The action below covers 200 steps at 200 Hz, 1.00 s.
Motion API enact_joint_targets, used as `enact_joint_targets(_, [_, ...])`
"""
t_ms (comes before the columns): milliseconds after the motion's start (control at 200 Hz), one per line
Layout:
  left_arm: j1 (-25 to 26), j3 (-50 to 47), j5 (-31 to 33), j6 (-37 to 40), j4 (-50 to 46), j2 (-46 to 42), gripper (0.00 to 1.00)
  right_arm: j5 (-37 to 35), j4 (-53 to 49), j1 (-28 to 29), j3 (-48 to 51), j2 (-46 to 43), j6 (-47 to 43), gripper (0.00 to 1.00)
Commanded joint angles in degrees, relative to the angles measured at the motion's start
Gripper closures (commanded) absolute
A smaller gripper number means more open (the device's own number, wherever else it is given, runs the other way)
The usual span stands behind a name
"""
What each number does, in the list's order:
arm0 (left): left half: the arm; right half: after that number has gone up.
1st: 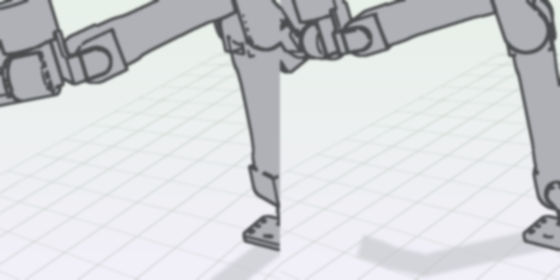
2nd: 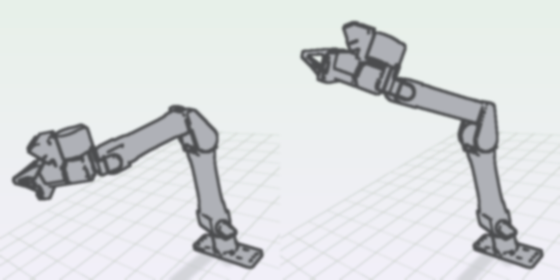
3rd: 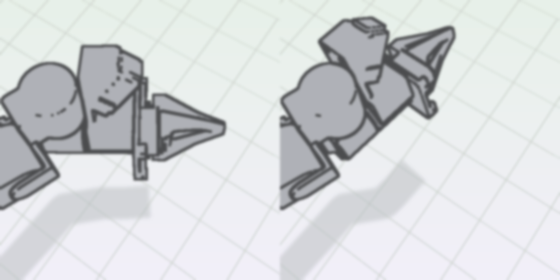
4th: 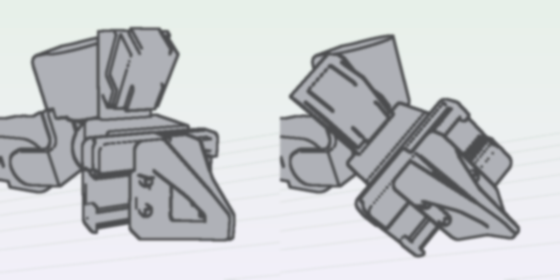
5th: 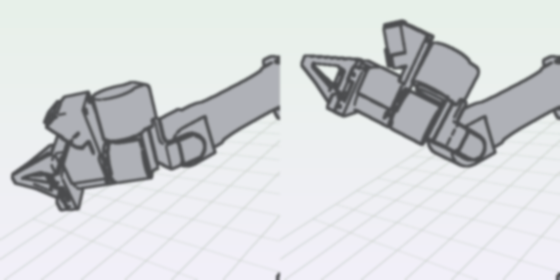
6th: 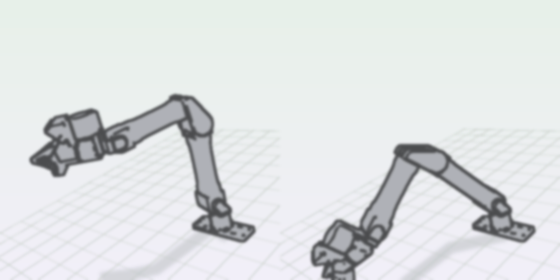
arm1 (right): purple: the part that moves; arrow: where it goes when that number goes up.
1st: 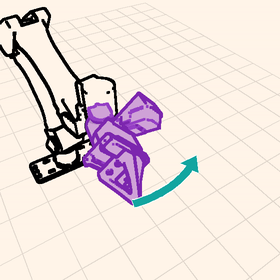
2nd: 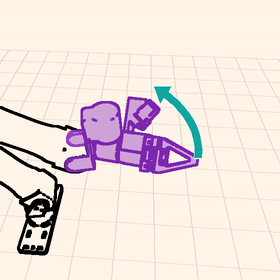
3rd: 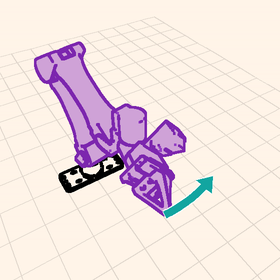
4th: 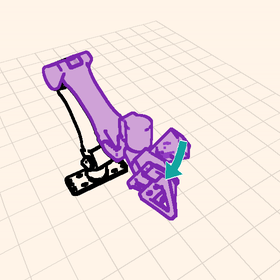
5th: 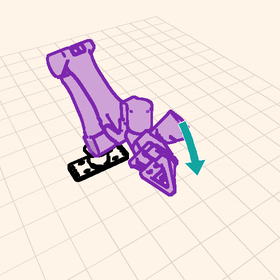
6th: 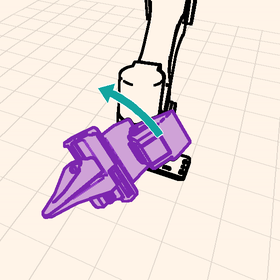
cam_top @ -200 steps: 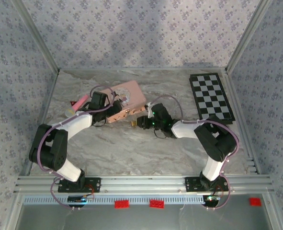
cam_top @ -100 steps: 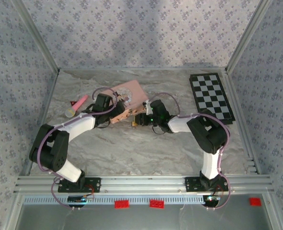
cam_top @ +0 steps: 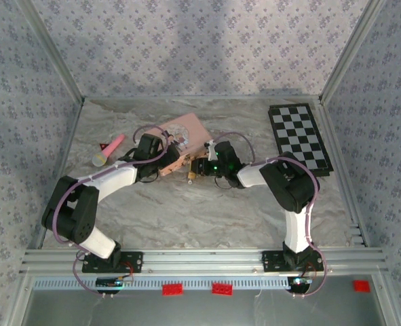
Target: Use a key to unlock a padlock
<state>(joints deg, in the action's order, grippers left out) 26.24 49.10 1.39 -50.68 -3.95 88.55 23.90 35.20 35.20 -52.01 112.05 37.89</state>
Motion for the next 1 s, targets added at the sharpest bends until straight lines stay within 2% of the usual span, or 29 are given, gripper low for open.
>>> enact_joint_targets(0, [1.51,-1.55,-2.13,-0.6,-2.57,-0.18,0.03,2.19,4.76,-0.4,-0.23,2.17,2.6,0.7])
enact_joint_targets(320, [1.9,-1.75,-2.0,-1.1,-2.12,-0.05,0.03,2.79,6.84,0.06,-0.59,4.3,4.15,0.71])
enact_joint_targets(650, [2.04,-2.26,-1.96,-1.53,-1.77,-0.22,0.03,3.08,9.93,0.6,-1.83,6.98,6.88,0.76])
enact_joint_targets(994, [2.14,-3.02,-0.69,-2.75,-1.99,-0.79,0.03,0.36,17.07,0.63,0.24,7.5,13.48,0.94])
